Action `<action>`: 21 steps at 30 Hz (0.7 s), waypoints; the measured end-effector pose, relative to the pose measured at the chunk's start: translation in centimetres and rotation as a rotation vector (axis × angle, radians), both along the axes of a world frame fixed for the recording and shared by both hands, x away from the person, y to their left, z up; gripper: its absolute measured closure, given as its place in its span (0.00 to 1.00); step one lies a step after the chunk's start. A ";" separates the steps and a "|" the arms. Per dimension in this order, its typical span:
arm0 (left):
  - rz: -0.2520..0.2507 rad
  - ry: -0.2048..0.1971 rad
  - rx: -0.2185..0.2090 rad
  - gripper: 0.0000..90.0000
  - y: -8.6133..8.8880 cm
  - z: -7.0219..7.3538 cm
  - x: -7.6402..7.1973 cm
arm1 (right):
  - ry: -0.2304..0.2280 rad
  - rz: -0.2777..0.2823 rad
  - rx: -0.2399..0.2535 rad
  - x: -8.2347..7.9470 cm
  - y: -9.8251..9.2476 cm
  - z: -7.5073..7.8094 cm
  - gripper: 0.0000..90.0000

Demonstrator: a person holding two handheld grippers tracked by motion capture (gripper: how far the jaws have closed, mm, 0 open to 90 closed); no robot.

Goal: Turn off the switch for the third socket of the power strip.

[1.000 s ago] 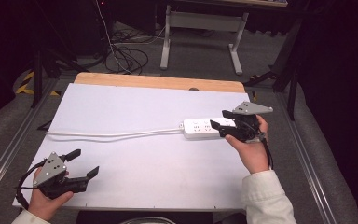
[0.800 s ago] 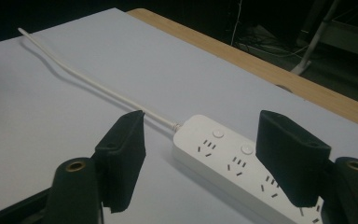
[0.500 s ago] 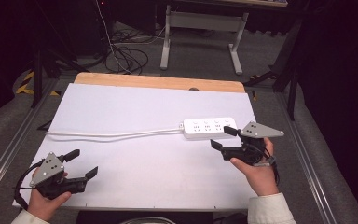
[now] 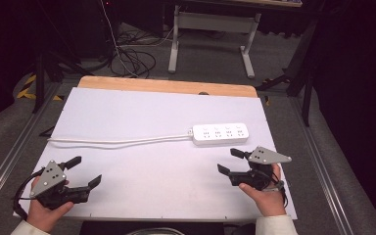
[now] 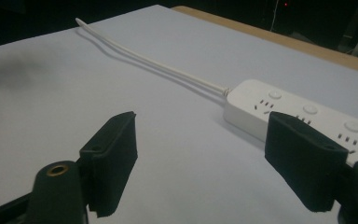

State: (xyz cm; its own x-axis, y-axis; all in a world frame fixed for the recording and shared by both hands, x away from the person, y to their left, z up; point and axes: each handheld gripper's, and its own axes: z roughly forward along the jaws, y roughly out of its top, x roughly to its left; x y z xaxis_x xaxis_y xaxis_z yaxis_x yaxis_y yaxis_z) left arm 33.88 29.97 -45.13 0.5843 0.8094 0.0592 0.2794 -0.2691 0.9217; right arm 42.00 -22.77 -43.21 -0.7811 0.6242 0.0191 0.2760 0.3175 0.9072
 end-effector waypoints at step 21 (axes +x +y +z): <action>-0.003 0.032 -0.018 0.13 0.1 -0.3 -0.2 | 0.084 -0.046 -0.044 -0.7 1.0 -5.1 0.29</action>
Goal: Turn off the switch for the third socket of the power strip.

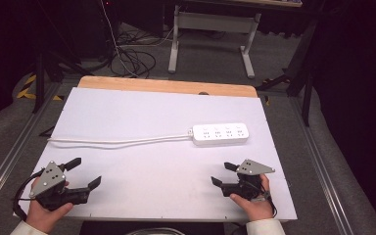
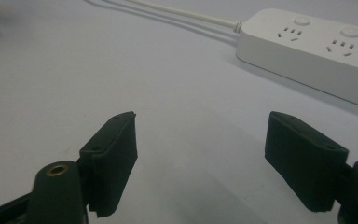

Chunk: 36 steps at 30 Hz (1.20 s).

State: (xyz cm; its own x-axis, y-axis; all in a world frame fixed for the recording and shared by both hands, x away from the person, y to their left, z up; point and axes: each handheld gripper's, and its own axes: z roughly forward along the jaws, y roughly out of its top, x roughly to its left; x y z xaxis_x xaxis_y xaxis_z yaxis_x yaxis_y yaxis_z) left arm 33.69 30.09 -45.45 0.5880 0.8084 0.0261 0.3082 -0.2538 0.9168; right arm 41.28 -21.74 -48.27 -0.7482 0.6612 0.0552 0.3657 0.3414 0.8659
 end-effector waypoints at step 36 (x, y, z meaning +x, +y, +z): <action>0.020 -0.008 0.020 0.13 0.3 -0.1 0.1 | -0.069 -0.031 -0.019 -0.5 -0.4 0.1 0.29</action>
